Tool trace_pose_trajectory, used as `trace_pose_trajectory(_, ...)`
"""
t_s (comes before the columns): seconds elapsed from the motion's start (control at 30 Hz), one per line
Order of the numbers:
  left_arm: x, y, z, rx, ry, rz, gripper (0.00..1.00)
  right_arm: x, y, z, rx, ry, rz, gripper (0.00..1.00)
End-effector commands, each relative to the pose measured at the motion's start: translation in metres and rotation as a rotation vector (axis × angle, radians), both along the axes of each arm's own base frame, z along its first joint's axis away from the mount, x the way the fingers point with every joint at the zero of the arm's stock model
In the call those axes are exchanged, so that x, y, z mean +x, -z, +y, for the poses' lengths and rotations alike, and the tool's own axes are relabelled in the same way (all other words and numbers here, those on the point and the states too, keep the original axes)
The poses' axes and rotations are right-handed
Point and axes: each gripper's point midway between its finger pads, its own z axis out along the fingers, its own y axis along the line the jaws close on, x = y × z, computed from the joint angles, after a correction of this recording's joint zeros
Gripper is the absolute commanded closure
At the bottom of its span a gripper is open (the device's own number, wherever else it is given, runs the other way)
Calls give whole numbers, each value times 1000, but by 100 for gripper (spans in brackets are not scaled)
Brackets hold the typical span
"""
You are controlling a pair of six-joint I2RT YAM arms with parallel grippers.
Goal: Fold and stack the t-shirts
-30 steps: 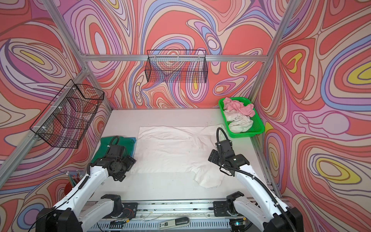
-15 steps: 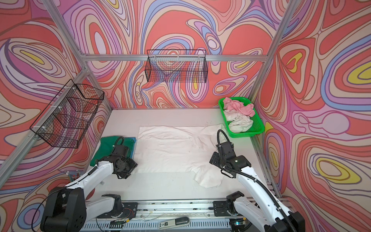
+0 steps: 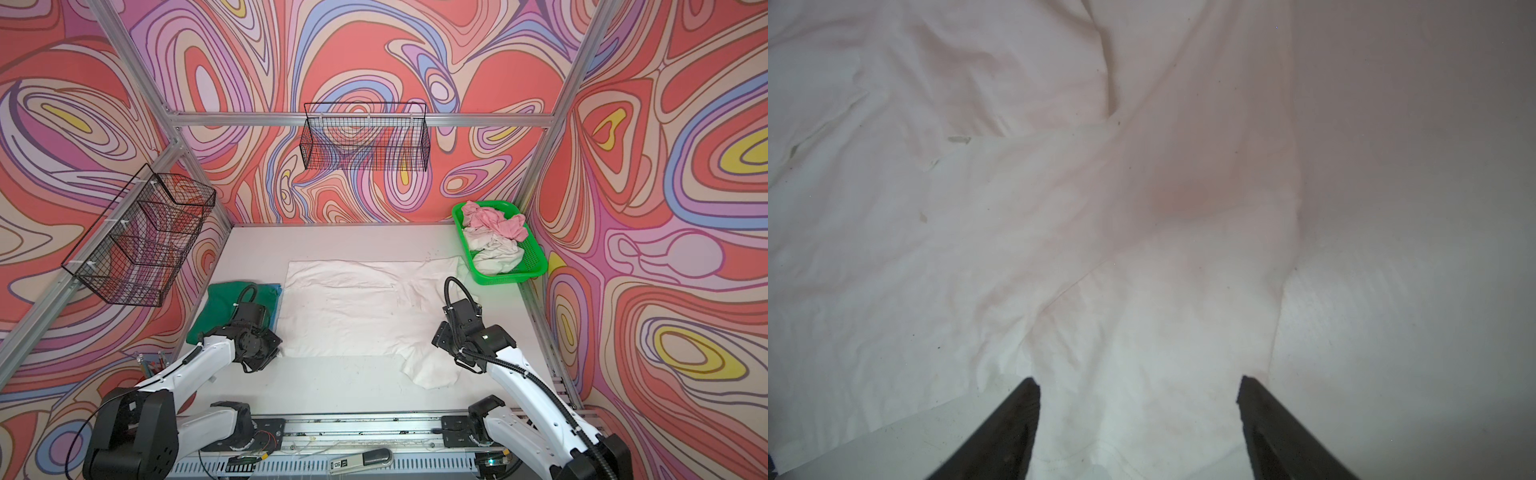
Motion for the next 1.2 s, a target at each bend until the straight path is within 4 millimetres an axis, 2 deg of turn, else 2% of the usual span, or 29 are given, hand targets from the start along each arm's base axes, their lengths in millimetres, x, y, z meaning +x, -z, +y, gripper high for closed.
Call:
trace_pose_trajectory(0.0, -5, 1, -2, -22, -6, 10, 100, -17, 15, -3, -28, 59, 62, 21)
trace_pose_trajectory(0.2, -4, -4, -5, -41, -9, 2, 100, -54, 39, 8, -39, 91, 146, 23)
trace_pose_trajectory(0.23, 7, -16, -6, -49, -9, -37, 100, -61, 43, 8, -51, 104, 165, 23)
trace_pose_trajectory(0.33, 12, -25, -8, -59, -8, -62, 100, -77, 47, 8, -82, 148, 206, 23)
trace_pose_trajectory(0.43, 15, -29, -7, -54, -6, -76, 100, -81, 50, 24, -27, 148, 201, 24)
trace_pose_trajectory(0.53, 15, -30, -6, -44, -1, -80, 100, -84, 58, 25, -59, 153, 214, 25)
trace_pose_trajectory(0.67, 17, -31, -7, -50, 4, -82, 100, -87, 71, 27, -125, 151, 255, 33)
trace_pose_trajectory(0.87, 18, -33, -6, -40, 14, -86, 100, -81, 76, 29, -155, 150, 230, 40)
trace_pose_trajectory(1.03, 18, -32, -6, -38, 15, -82, 100, -79, 82, 31, -135, 144, 214, 54)
trace_pose_trajectory(1.17, 18, -32, -5, -34, 16, -79, 100, -74, 75, 30, -127, 131, 175, 79)
